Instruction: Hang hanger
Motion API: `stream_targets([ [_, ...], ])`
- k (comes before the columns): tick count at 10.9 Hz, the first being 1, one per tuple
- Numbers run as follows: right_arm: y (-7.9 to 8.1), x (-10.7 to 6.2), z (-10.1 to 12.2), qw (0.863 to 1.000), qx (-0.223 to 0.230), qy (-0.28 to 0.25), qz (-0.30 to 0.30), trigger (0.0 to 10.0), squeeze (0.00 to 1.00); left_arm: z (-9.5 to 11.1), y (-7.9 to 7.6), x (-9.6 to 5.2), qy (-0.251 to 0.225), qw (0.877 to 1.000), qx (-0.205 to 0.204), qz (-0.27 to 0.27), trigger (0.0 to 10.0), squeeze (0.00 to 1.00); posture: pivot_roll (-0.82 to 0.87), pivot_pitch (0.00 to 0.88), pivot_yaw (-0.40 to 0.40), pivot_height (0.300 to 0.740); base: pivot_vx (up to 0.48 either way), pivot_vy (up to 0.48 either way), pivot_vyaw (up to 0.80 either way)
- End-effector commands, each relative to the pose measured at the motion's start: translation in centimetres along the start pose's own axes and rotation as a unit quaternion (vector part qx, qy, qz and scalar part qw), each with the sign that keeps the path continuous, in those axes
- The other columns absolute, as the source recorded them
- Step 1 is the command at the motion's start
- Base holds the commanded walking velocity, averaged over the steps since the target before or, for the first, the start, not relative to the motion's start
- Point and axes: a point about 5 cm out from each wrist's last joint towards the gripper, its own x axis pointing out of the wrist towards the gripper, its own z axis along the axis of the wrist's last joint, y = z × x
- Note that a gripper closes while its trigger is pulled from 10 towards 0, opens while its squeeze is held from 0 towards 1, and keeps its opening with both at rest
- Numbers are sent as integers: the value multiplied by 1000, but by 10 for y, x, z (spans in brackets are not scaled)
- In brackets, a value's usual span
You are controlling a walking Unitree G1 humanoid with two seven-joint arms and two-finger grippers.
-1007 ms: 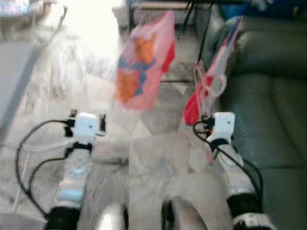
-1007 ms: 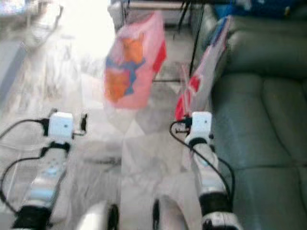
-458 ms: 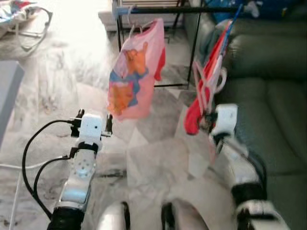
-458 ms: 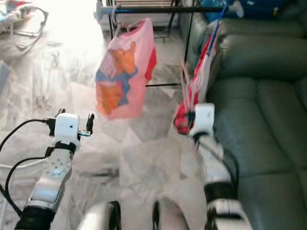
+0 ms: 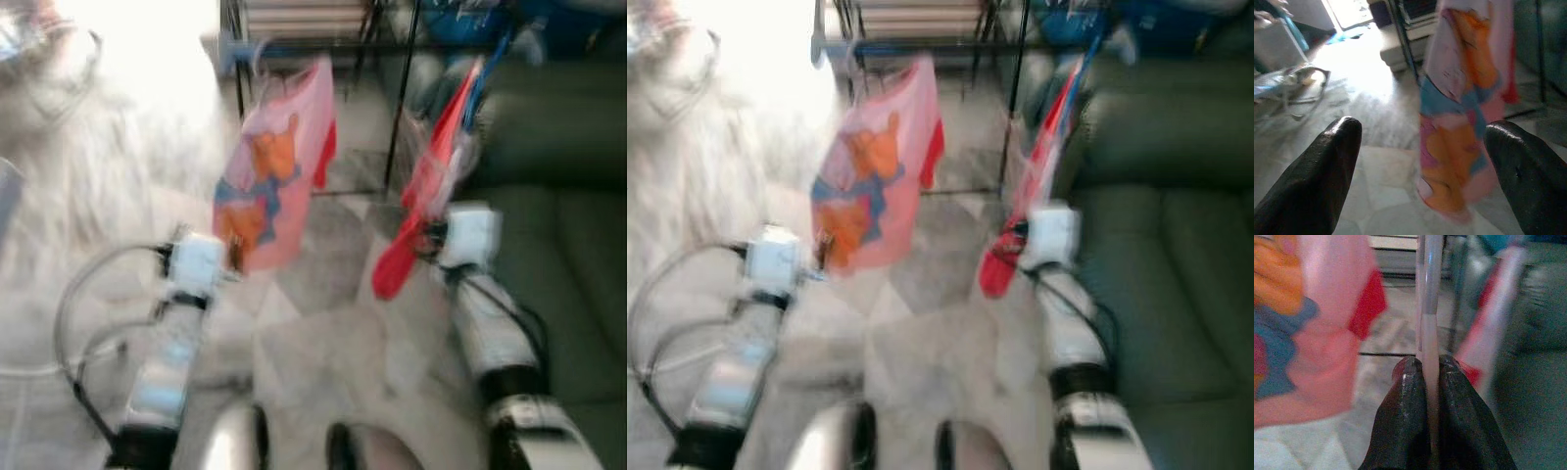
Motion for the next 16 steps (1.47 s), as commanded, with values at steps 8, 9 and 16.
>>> stream_targets([
  [8,-3,2,9,999,-26,-25,11,10000,0,-2,-9,0,14,1000,-11,-11,10000,0,22,211,-36,740,382,261,0],
  [9,-2,4,11,999,-32,-28,15,10000,0,0,-10,0,6,1000,-4,-15,10000,0,22,212,-35,740,375,300,0],
  [16,-14,29,22,998,-52,18,-25,10000,0,2,-15,-3,-2,1000,-11,-24,10000,0,37,221,-36,740,111,34,0],
])
